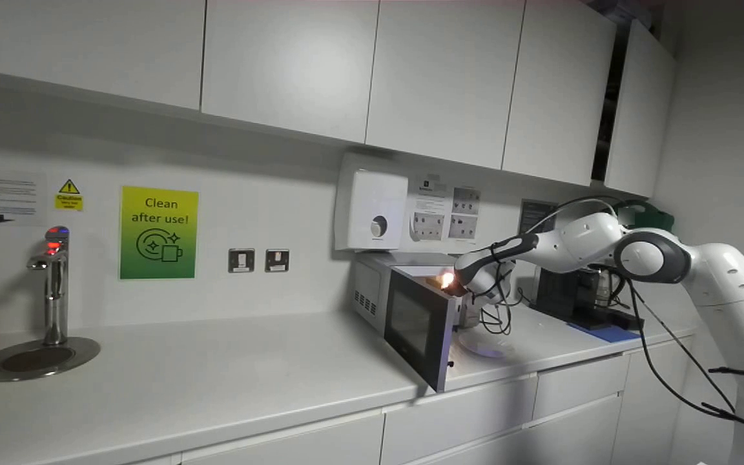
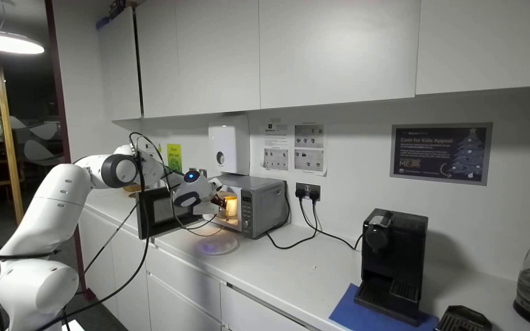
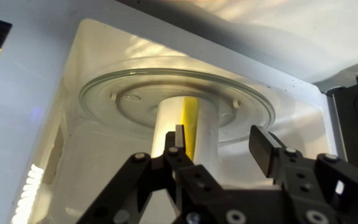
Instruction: Put the white mug in the microwave.
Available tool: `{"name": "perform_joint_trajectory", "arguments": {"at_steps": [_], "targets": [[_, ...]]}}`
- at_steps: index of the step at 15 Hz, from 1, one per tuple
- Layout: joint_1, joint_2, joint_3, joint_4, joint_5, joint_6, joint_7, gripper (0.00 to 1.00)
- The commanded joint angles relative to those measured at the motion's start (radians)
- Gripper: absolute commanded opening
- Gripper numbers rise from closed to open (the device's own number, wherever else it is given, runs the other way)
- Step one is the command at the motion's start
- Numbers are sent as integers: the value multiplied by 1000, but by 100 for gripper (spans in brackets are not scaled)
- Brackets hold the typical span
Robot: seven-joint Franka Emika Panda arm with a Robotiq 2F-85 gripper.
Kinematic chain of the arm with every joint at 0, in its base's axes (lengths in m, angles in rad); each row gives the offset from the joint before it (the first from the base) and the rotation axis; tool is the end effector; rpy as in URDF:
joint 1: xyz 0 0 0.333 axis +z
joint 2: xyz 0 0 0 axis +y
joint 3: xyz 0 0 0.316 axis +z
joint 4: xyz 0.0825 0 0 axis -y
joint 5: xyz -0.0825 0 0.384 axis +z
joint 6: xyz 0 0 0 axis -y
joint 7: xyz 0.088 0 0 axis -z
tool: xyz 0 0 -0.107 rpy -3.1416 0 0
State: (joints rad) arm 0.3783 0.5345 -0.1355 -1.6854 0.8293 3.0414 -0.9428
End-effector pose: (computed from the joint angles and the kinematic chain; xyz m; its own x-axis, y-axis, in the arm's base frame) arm 0.7006 0.1317 0.3749 0.5780 0.3278 0.7473 0.3815 -0.9181 0.1077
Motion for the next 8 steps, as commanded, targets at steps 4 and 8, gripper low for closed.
{"name": "perform_joint_trajectory", "arguments": {"at_steps": [4,8], "targets": [[-15,-206,9,-275,-284,19,159,65],[80,-290,-84,-362,-255,-20,109,73]]}}
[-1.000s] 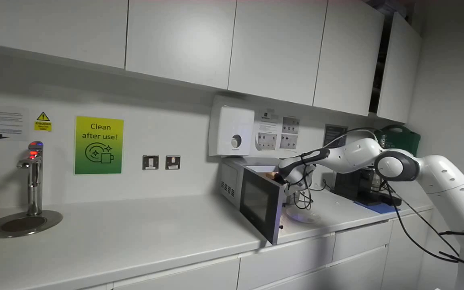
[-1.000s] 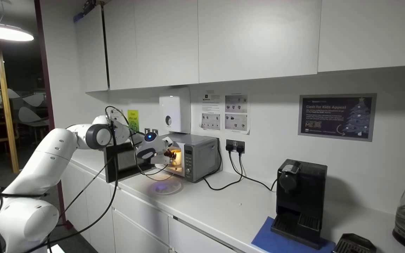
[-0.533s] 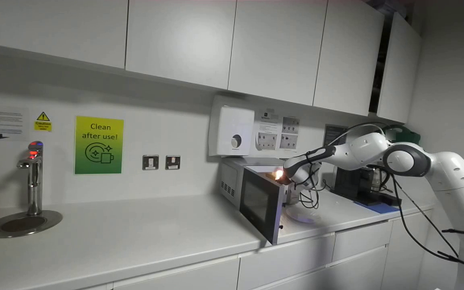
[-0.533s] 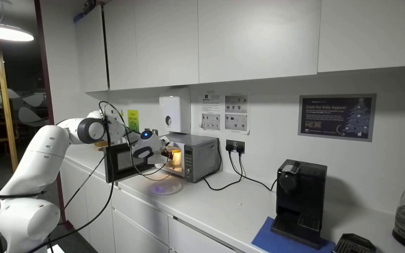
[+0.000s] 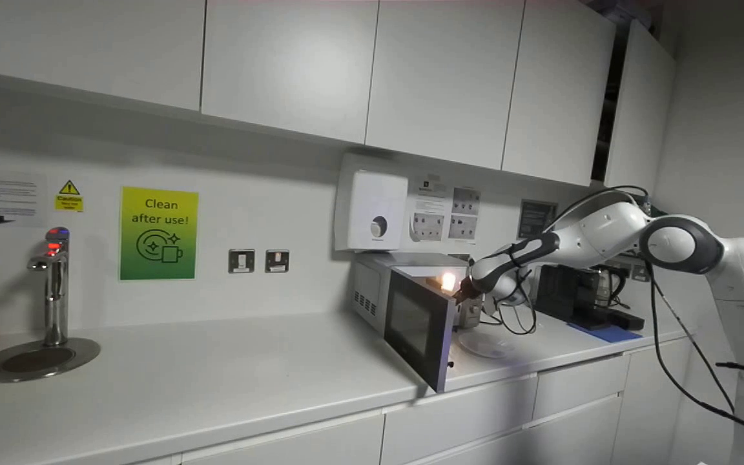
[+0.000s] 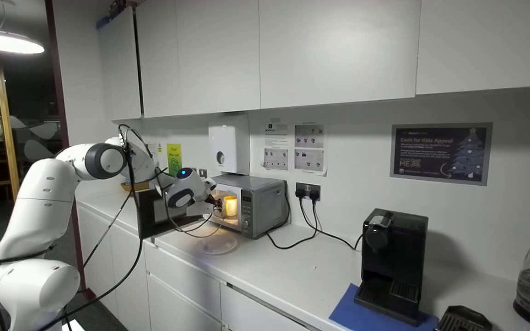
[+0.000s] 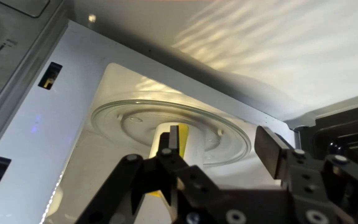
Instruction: Put the white mug in the microwave.
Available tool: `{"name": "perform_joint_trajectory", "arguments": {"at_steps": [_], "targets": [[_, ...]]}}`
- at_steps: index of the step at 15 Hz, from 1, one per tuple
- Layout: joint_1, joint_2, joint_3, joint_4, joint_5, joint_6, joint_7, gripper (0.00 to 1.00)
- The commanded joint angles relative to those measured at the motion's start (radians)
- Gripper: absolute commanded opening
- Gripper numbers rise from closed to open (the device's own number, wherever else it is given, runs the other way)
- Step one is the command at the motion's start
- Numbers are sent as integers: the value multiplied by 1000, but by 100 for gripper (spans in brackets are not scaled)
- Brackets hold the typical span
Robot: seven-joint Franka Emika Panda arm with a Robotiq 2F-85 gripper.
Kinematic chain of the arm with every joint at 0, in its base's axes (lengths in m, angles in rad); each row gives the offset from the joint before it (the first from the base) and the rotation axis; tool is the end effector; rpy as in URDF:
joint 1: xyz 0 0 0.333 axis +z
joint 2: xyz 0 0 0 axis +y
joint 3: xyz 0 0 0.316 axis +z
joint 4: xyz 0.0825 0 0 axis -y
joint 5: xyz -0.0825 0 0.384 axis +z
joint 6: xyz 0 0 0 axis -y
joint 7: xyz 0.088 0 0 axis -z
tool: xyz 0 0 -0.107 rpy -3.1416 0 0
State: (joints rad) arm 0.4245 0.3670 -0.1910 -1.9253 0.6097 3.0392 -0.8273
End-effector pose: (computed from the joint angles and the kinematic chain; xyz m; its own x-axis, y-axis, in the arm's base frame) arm 0.6510 0.1217 0.3845 0.6056 0.4246 0.6730 0.4252 -0.8876 0.1773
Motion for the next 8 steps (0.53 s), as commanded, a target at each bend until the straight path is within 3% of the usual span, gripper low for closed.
{"name": "perform_joint_trajectory", "arguments": {"at_steps": [1,6,7,8], "targets": [[41,-147,-35,-145,-48,-23,-7,76],[79,-266,-77,-244,-151,-81,25,84],[85,-288,-90,-257,-184,-104,42,96],[90,-309,-103,-270,-223,-124,61,99]]}}
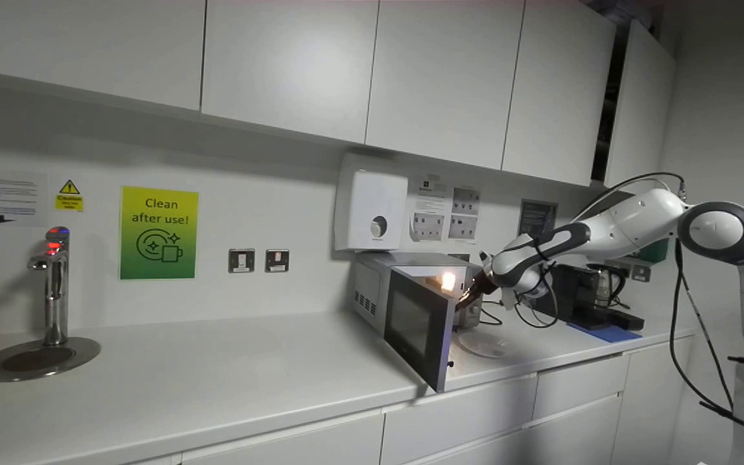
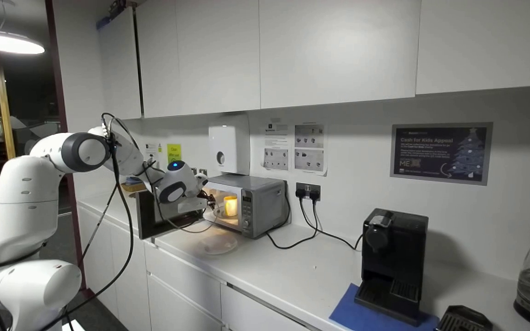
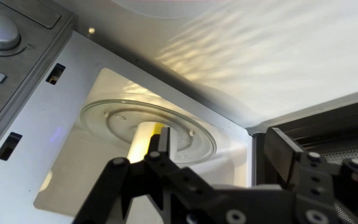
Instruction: Put the white mug in the microwave.
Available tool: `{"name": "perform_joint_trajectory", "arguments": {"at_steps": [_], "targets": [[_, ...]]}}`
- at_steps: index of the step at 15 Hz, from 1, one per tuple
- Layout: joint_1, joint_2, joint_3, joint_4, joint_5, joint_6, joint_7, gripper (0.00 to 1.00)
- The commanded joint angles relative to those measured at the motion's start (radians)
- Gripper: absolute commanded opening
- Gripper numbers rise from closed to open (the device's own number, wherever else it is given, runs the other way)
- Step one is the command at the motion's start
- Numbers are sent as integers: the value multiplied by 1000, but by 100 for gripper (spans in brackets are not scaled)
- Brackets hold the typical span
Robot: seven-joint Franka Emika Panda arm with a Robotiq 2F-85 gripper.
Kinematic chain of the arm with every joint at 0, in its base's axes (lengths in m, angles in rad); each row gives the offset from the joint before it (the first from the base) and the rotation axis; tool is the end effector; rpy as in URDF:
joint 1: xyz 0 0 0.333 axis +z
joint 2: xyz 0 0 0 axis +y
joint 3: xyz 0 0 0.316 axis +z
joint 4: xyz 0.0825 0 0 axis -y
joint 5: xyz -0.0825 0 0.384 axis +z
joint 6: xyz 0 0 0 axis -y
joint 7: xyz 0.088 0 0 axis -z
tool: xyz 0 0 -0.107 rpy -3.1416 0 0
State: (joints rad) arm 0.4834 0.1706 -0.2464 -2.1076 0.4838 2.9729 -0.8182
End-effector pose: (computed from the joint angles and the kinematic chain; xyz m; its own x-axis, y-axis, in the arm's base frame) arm 0.6002 0.1177 0.4160 0.5869 0.5135 0.6260 0.5130 -0.8340 0.2031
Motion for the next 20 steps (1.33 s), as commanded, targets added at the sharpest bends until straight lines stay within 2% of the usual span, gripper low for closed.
{"name": "perform_joint_trajectory", "arguments": {"at_steps": [1,2,5,6,10,15,20], "targets": [[32,-133,-57,-97,-137,-80,76,97],[30,-153,-63,-106,-177,-105,100,100],[20,-222,-68,-110,-285,-244,189,100],[-141,-246,92,-107,-330,-283,231,100],[-235,-330,188,-88,-338,-440,303,100],[-280,-426,234,-74,-297,-640,407,100],[-299,-478,253,-75,-301,-717,560,100]]}}
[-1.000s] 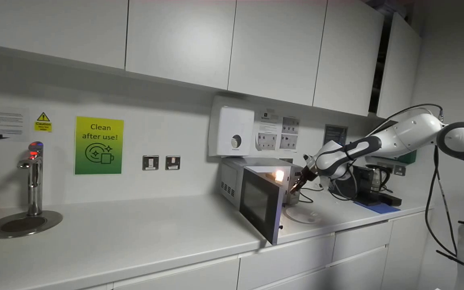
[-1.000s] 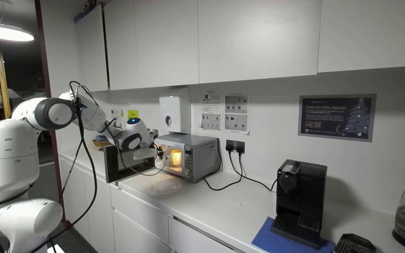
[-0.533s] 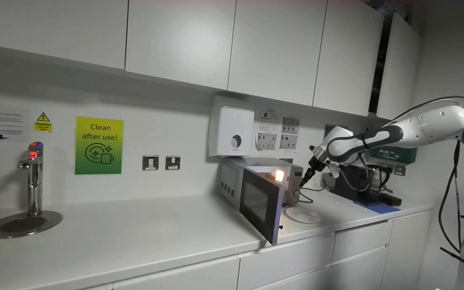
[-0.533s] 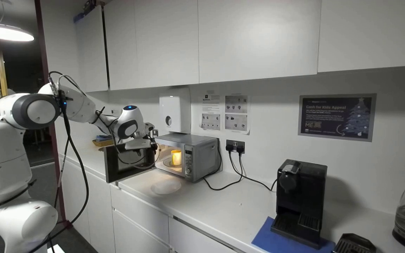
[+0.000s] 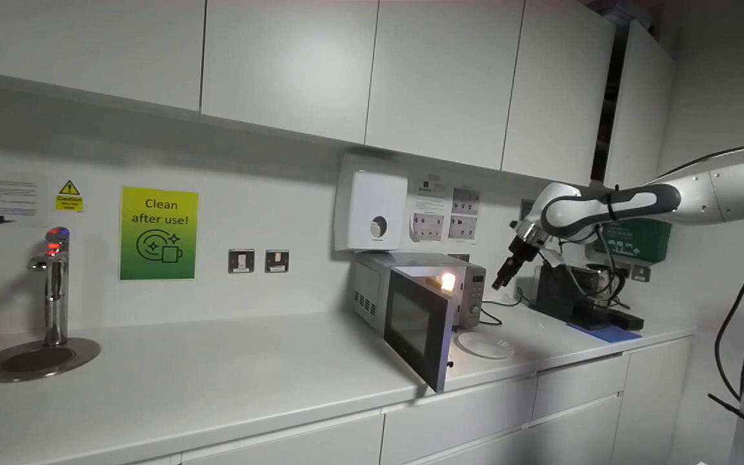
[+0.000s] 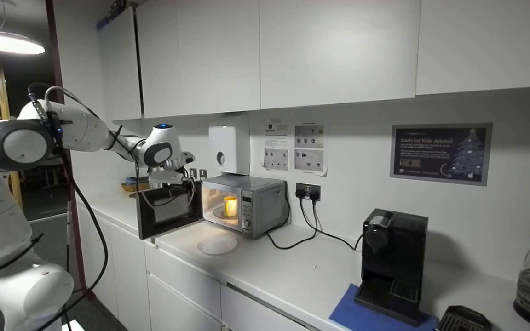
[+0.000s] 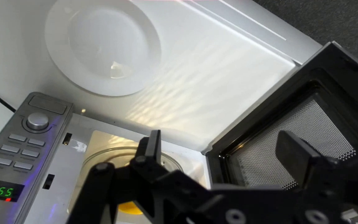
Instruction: Put the white mug in the microwave.
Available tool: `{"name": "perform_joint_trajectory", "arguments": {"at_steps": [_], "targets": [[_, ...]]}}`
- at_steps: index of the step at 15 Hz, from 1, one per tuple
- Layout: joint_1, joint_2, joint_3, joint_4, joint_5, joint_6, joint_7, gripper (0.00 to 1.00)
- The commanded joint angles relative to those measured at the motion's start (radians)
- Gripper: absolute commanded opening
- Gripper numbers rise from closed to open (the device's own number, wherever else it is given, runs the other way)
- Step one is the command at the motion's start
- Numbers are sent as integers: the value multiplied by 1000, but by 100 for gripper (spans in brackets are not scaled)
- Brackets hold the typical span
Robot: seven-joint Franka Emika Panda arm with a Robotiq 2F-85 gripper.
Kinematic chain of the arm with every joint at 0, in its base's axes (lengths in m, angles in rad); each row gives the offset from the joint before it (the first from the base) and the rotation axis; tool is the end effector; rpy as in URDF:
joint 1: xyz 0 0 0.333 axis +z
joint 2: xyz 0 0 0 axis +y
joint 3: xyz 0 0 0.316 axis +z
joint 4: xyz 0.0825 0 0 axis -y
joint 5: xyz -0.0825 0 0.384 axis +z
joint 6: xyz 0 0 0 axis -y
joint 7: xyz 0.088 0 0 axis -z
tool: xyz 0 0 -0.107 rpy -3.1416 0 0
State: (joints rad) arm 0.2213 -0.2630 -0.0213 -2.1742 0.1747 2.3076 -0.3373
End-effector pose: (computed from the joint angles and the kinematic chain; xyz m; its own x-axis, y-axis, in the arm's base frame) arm 0.4989 0.1039 0.5447 0.8261 0.3859 0.4106 0.4373 -0.8986 -0.0354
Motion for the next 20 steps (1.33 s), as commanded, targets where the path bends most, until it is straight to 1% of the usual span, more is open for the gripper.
{"name": "perform_joint_trajectory", "arguments": {"at_steps": [1,3,7,9,13,17,18,20], "targets": [[-42,-48,33,-8,0,-68,110,100],[-55,-46,45,-8,-12,-114,175,100],[-70,-42,53,-4,14,-207,265,100],[-70,-46,49,1,23,-237,275,100],[-90,-34,52,10,-16,-318,305,100],[-117,-9,48,31,-52,-407,293,100],[-109,-15,50,4,-20,-360,280,100],[-115,-12,49,4,-28,-372,280,100]]}}
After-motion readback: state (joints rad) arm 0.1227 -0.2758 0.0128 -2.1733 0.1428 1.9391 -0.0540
